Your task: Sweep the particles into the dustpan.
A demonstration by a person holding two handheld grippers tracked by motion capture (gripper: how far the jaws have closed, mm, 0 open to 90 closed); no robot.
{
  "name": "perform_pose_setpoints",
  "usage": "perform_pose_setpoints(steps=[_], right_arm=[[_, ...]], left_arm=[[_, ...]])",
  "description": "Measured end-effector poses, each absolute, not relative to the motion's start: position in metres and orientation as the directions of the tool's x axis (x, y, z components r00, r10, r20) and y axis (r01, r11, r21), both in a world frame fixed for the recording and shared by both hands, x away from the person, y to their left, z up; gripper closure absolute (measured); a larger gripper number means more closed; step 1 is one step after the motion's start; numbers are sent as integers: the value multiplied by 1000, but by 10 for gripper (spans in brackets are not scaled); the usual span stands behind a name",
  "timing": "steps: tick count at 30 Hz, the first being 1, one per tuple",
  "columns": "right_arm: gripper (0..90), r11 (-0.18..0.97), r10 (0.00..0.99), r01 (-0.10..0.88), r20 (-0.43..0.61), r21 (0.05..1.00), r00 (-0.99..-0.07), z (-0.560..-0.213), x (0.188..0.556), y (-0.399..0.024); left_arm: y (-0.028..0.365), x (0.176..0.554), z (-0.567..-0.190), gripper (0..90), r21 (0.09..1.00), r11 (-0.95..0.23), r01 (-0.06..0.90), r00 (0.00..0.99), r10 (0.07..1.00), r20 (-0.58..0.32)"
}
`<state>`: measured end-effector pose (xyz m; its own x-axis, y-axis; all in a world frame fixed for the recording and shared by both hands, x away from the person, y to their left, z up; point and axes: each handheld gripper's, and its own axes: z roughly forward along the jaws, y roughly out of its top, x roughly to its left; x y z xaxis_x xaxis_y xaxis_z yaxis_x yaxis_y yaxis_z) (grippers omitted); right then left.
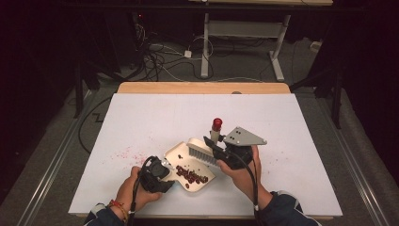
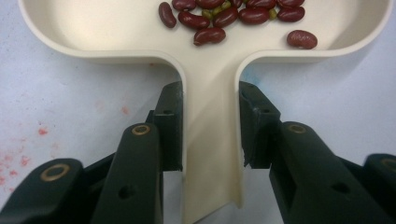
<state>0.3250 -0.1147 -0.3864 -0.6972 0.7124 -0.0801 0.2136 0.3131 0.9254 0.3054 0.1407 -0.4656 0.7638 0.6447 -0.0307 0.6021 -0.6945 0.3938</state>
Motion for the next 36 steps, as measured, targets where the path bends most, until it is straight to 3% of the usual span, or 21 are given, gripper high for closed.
perform_pose_setpoints(steps=[9, 22, 32, 36], right_arm=[[700, 384, 733, 238, -138, 892, -666, -391, 313, -147], [700, 352, 664, 248, -54, 903, -745, -391, 291, -142], [699, 366, 702, 202, -127, 909, -701, -386, 298, -151], [699, 359, 720, 191, -141, 914, -679, -389, 318, -145]], left_arm=[[143, 300, -463, 638, 391, -697, 602, 763, 646, -23], [141, 301, -465, 638, 384, -692, 612, 755, 655, -23], [144, 302, -465, 638, 384, -688, 617, 751, 660, -25], [152, 305, -466, 638, 386, -667, 637, 733, 679, -36]])
